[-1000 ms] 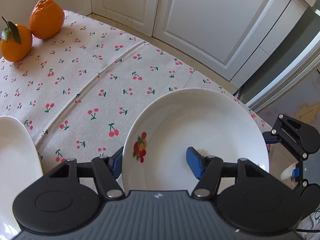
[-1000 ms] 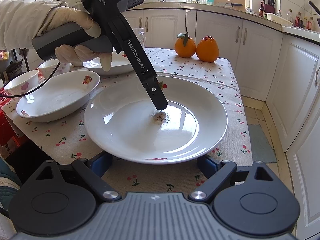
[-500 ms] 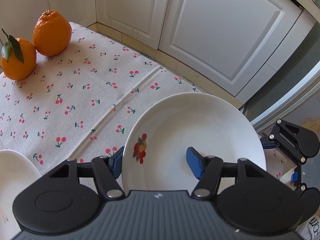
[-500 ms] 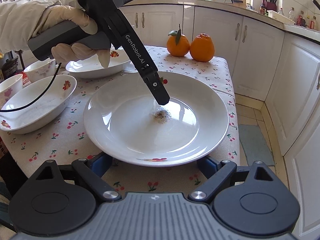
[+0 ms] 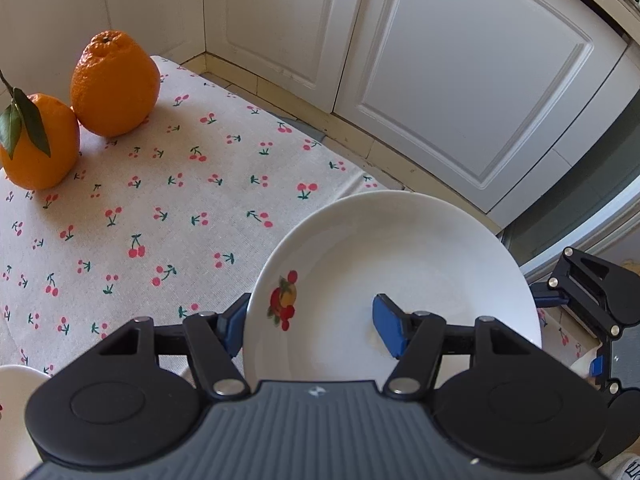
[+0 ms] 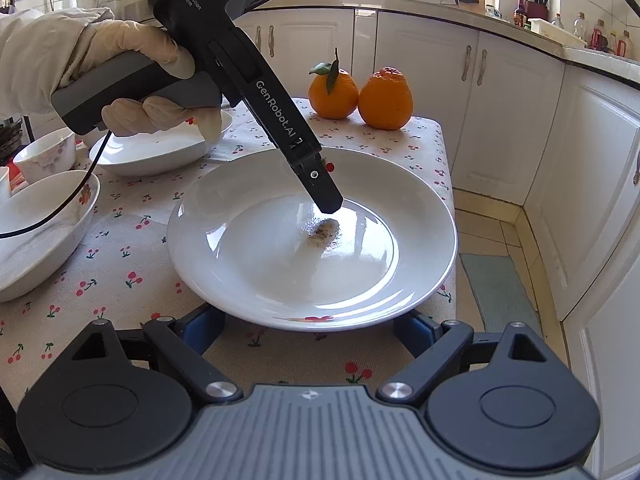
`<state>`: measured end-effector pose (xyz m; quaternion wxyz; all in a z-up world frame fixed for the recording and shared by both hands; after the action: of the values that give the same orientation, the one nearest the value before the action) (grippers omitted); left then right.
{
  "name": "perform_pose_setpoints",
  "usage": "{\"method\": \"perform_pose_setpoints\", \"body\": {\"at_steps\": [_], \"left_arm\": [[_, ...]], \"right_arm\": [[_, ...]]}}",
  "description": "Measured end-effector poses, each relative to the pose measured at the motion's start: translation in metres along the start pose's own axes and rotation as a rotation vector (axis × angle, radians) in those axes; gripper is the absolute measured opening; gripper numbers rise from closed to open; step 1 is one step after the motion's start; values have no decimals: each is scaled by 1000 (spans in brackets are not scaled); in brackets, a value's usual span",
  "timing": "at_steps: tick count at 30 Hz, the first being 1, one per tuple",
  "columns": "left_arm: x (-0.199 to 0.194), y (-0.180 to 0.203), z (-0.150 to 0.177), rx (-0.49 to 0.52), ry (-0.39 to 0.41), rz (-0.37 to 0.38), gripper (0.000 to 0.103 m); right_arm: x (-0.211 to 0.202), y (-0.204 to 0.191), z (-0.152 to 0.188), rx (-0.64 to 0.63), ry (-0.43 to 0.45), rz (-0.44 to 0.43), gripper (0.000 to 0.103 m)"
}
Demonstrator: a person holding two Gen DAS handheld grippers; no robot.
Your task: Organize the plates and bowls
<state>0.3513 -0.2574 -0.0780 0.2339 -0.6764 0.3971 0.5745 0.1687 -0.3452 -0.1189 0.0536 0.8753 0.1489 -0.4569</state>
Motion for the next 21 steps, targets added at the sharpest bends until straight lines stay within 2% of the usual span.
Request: {"method": "perform_pose_setpoints", "body": {"at_steps": [20,21], "left_arm": [[1,-6,-8,-11,18,-20,63],[1,-6,-8,-14,20,-21,66]], "right_arm": [[4,0,-7,32,-18,26,94],[4,0,-7,34,-19,27,94]]}}
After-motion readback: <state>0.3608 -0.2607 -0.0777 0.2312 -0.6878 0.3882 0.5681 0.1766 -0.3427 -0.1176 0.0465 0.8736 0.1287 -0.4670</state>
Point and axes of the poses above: each gripper's, at about its wrist camera, not at the fingertips, and x roughly the way its jaws point, y to its right, z to its underside, the point moved 2 cm from there along x, roughly the way its jaws point, and after that the axes turned 13 degrees about -y, right-handed, at the moved point
